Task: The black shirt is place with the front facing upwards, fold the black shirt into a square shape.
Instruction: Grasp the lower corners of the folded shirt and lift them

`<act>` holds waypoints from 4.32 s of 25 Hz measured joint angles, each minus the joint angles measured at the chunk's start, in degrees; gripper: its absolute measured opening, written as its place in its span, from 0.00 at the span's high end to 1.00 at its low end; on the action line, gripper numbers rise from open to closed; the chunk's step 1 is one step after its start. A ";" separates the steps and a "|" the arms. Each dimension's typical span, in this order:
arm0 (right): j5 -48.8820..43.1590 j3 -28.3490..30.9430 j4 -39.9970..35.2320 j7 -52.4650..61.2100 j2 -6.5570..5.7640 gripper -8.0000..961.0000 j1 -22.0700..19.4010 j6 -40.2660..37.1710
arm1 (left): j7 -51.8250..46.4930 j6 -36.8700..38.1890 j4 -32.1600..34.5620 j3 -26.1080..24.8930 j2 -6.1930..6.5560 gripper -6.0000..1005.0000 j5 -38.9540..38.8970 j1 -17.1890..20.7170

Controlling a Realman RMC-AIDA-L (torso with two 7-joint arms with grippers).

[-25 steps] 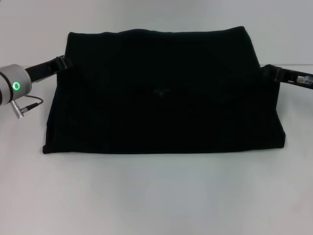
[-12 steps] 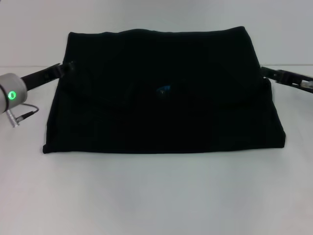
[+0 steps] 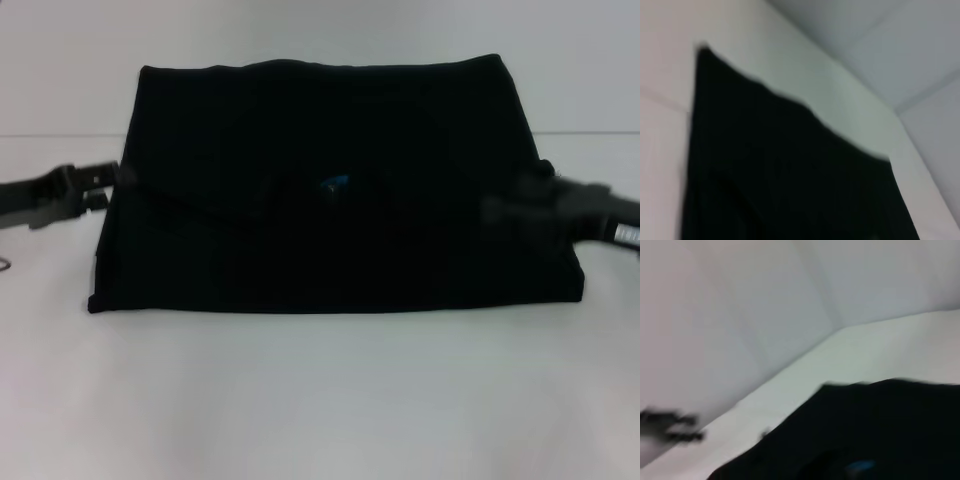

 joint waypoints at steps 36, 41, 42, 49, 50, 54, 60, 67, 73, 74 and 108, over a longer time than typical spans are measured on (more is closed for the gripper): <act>-12.00 -1.36 3.15 -14.87 4.85 0.06 0.04 -5.59 | -1.89 -7.82 2.17 8.94 -3.71 0.23 11.41 -0.24; -12.00 -1.24 3.18 -14.71 4.85 0.06 0.03 -5.60 | -1.47 -6.10 2.13 9.92 -3.70 0.23 11.28 -0.41; -12.00 -1.22 3.21 -14.70 4.85 0.07 0.03 -5.60 | -1.41 -5.98 2.13 9.92 -3.70 0.23 11.21 -0.42; -12.00 -1.08 3.29 -14.62 4.85 0.07 -0.04 -5.63 | -1.83 -6.00 2.68 10.05 -3.53 0.24 11.38 -0.60; -12.00 -1.08 3.31 -14.61 4.85 0.07 -0.06 -5.64 | -1.83 -6.00 2.68 10.05 -3.53 0.24 11.38 -0.60; -12.00 -1.06 3.31 -14.60 4.85 0.07 -0.11 -5.64 | -1.31 -6.03 3.06 10.59 -3.61 0.37 11.43 -0.45; -12.00 -1.06 3.39 -14.54 4.83 0.07 -0.15 -5.64 | -1.31 -6.16 2.86 11.42 -3.64 0.64 11.50 -0.45; -12.00 -1.00 2.24 -10.32 4.08 0.08 -0.32 -6.46 | -1.73 -5.89 2.81 11.39 -3.57 0.88 11.50 -0.71; -12.81 -1.50 -5.82 13.84 -1.10 0.08 -0.59 -9.54 | -1.80 -4.81 2.85 11.38 -3.28 0.96 11.49 -0.72; -13.39 -1.66 -7.36 19.51 -2.56 0.08 -0.41 -9.93 | -1.82 -4.52 2.91 11.37 -3.24 0.96 11.50 -0.71; -42.90 -8.41 -1.32 58.75 -3.11 0.10 14.61 10.12 | -2.04 -2.21 3.04 10.75 -3.08 0.96 11.04 -0.78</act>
